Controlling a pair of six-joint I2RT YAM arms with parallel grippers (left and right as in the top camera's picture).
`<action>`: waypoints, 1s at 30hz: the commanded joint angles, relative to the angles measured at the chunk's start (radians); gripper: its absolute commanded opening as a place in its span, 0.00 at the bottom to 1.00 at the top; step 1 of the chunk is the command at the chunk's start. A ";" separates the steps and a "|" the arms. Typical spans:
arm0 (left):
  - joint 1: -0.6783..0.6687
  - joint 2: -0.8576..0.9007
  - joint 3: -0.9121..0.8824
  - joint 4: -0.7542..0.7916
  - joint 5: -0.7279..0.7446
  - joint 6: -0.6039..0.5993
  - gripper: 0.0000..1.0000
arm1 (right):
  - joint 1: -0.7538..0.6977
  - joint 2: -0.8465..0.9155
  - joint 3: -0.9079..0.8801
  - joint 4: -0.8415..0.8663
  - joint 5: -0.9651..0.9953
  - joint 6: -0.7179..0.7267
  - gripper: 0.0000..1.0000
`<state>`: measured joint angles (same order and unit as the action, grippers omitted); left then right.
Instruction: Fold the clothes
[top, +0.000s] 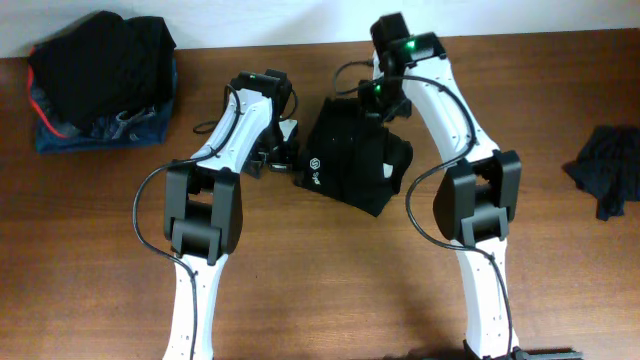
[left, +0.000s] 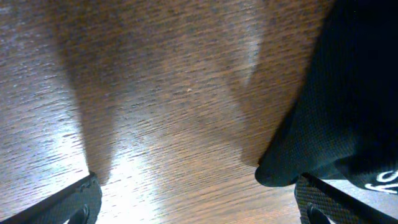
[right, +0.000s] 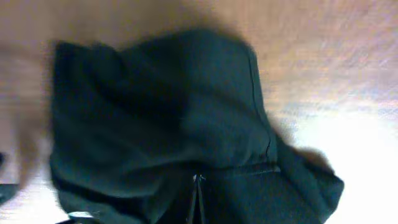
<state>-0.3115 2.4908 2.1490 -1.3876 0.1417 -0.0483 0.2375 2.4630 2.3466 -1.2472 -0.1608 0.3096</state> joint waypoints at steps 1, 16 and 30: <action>0.005 0.015 -0.021 0.010 -0.008 0.019 0.99 | 0.010 0.016 -0.074 0.009 0.029 -0.010 0.05; 0.005 0.012 0.020 -0.087 0.105 0.076 0.99 | -0.010 0.016 -0.264 0.115 0.074 0.047 0.04; -0.084 -0.012 0.381 -0.135 0.244 0.147 0.99 | -0.049 0.016 -0.264 0.129 0.105 0.066 0.08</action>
<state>-0.3649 2.4966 2.4878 -1.5452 0.3553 0.0757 0.2165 2.4634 2.1128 -1.1275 -0.1261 0.3664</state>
